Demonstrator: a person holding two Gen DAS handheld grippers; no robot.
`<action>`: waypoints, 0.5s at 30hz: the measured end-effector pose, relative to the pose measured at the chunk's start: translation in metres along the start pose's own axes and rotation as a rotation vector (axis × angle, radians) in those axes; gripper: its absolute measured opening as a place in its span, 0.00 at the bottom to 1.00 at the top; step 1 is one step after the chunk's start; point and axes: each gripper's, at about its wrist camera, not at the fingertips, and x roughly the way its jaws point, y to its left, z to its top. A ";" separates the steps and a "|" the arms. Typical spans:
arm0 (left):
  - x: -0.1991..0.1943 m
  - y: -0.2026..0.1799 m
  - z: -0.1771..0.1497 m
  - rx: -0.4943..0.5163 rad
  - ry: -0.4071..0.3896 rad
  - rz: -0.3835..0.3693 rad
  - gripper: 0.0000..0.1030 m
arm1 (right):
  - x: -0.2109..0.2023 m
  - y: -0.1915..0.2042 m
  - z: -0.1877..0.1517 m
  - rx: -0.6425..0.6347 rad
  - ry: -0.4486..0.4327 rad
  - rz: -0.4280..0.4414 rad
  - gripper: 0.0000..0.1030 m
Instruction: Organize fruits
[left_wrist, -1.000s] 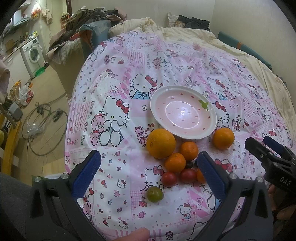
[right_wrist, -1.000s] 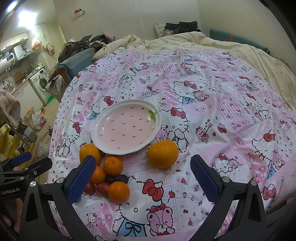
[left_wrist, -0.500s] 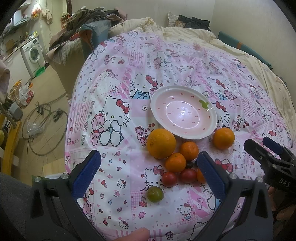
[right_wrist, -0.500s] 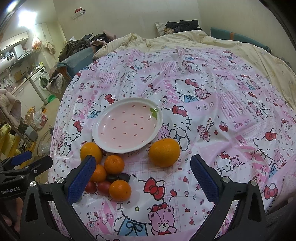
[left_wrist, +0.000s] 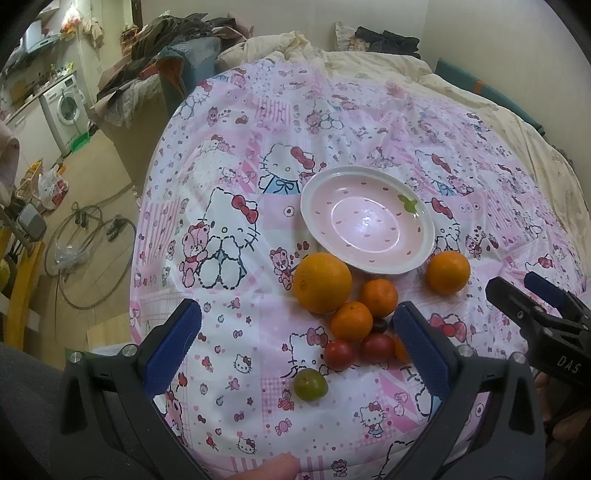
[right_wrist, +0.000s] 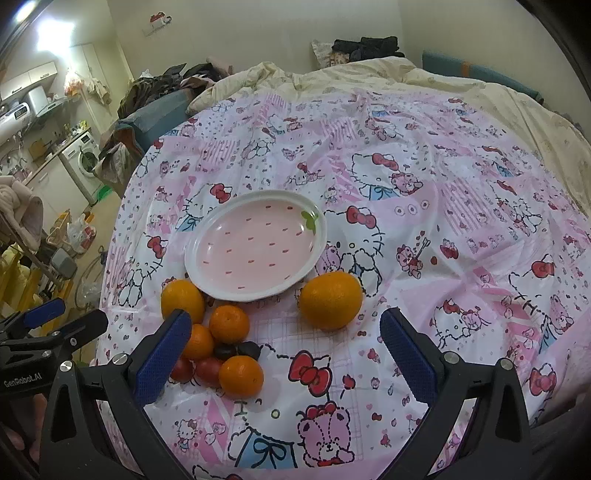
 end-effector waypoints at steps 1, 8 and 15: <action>0.001 0.000 0.000 -0.002 0.003 0.005 1.00 | 0.001 -0.001 0.000 0.004 0.007 0.005 1.00; 0.003 0.010 0.005 -0.046 0.019 0.026 1.00 | 0.016 -0.027 0.026 0.062 0.155 0.095 1.00; 0.011 0.015 0.006 -0.061 0.065 0.048 1.00 | 0.062 -0.061 0.048 0.085 0.362 -0.002 1.00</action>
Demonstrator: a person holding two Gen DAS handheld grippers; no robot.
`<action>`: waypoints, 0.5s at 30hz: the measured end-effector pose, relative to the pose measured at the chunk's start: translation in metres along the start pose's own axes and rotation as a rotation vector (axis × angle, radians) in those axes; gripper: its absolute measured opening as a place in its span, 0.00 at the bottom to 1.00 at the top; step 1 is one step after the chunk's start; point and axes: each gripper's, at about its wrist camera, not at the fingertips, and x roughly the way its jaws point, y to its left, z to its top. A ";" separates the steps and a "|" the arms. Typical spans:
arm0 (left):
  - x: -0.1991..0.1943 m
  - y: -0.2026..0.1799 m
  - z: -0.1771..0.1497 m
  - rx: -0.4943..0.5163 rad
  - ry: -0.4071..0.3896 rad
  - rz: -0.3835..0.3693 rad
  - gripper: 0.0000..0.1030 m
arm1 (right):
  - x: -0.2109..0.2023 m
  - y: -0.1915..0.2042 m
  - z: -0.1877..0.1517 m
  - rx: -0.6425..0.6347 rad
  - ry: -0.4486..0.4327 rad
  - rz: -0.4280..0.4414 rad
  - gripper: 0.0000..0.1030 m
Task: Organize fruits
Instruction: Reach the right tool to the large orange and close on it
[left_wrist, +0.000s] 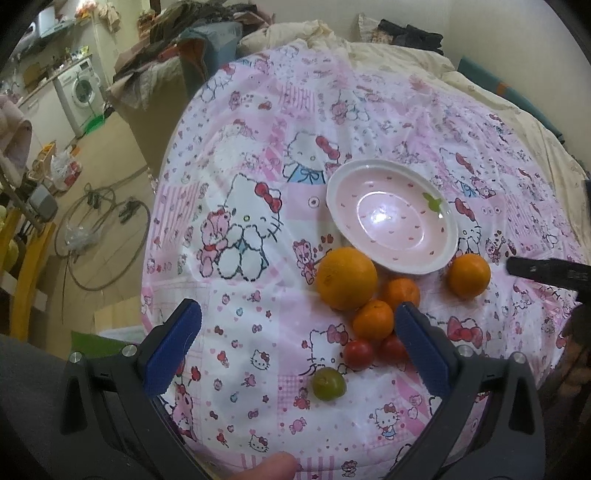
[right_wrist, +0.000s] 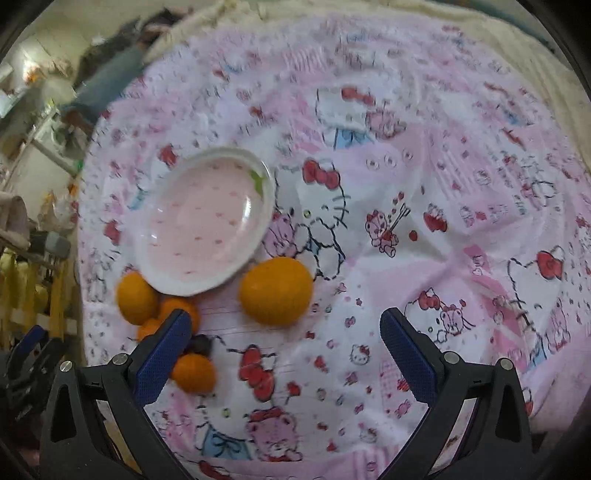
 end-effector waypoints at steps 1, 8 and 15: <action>0.001 0.000 0.000 -0.002 0.009 -0.002 1.00 | 0.010 0.002 0.004 -0.024 0.042 0.004 1.00; 0.007 -0.007 -0.001 0.010 0.048 -0.014 1.00 | 0.062 0.020 0.014 -0.174 0.144 -0.078 0.93; 0.013 -0.010 0.000 0.005 0.078 -0.016 1.00 | 0.087 0.018 0.015 -0.169 0.186 -0.031 0.78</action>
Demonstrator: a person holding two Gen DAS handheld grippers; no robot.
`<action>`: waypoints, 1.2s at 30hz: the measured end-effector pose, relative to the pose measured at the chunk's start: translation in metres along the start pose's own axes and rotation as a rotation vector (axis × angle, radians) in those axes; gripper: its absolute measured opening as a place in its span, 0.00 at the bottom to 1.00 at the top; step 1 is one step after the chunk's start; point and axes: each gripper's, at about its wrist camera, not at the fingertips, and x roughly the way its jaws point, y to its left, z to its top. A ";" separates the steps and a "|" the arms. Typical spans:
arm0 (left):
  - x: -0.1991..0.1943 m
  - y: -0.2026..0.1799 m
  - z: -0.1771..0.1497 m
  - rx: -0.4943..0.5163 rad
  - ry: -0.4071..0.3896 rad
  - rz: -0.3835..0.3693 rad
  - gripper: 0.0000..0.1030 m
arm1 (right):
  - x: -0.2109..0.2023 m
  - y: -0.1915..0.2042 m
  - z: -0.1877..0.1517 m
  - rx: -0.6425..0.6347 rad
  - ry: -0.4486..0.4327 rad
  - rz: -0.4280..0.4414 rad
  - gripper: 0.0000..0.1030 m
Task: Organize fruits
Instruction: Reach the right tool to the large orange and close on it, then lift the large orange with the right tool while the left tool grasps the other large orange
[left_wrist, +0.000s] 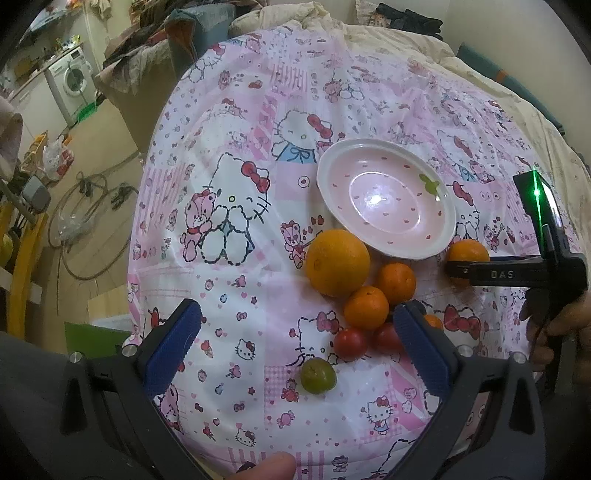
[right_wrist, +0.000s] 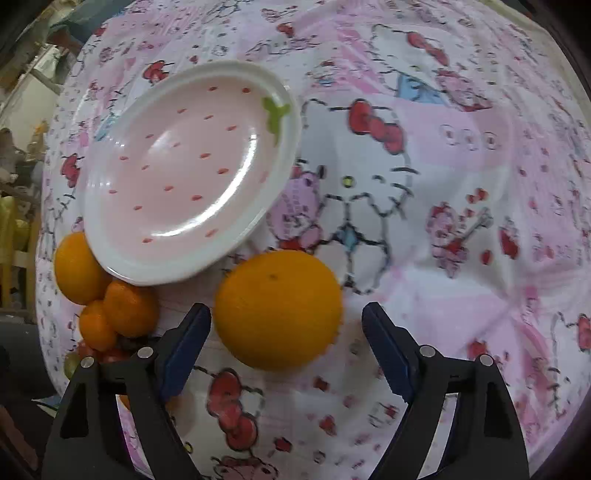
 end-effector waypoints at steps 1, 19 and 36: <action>0.000 0.000 0.000 -0.001 0.001 0.000 1.00 | 0.003 0.001 0.001 -0.010 0.000 -0.005 0.67; 0.029 0.005 0.018 0.009 0.152 0.033 1.00 | -0.067 -0.008 -0.016 0.065 -0.173 0.152 0.62; 0.113 -0.032 0.046 0.037 0.316 -0.064 0.65 | -0.080 -0.017 -0.006 0.124 -0.217 0.182 0.62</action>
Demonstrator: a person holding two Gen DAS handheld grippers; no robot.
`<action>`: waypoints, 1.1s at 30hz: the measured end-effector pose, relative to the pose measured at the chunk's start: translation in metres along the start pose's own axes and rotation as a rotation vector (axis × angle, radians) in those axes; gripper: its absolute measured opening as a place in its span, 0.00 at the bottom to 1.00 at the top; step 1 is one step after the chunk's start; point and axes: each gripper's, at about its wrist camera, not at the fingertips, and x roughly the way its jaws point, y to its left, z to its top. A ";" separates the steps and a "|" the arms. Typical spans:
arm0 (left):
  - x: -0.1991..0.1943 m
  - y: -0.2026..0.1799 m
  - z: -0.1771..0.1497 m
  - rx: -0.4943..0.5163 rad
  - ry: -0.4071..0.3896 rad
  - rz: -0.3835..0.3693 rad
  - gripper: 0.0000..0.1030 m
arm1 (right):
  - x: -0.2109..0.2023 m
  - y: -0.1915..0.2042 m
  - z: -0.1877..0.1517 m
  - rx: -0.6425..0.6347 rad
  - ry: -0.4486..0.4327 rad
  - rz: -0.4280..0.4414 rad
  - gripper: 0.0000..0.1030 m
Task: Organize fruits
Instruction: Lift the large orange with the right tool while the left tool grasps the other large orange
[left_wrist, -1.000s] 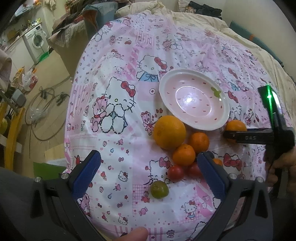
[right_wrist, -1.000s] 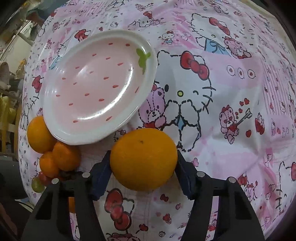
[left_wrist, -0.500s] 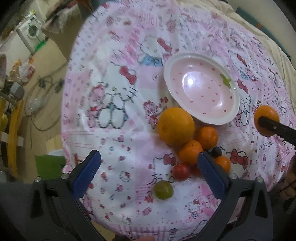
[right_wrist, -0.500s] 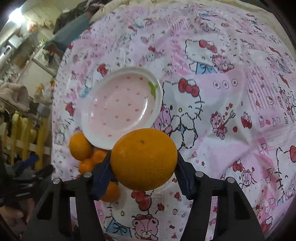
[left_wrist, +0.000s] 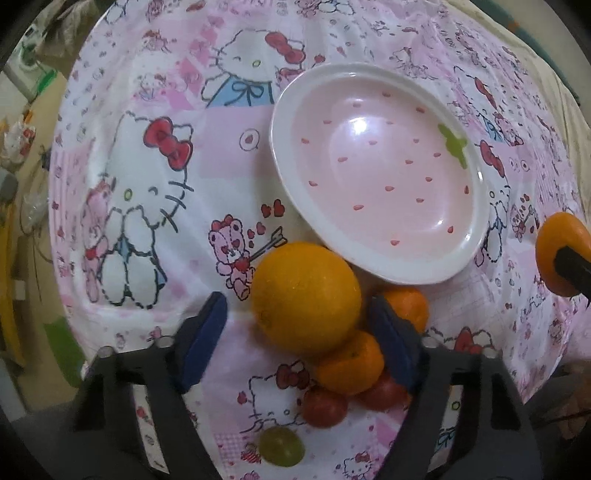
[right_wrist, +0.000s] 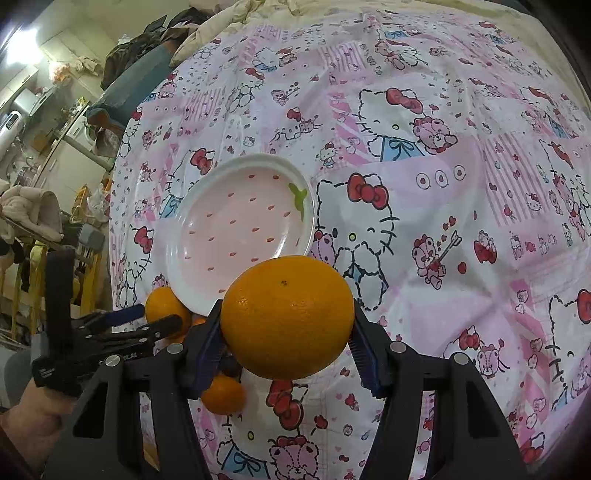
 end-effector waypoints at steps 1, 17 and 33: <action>0.002 0.000 0.001 -0.005 0.004 -0.016 0.63 | 0.001 0.000 0.000 -0.001 0.001 0.000 0.62; -0.030 0.008 -0.015 0.017 -0.078 0.015 0.50 | 0.004 0.003 0.002 -0.005 0.002 -0.002 0.62; -0.109 -0.004 0.039 0.128 -0.261 0.056 0.50 | -0.016 0.006 0.028 -0.047 -0.101 0.000 0.62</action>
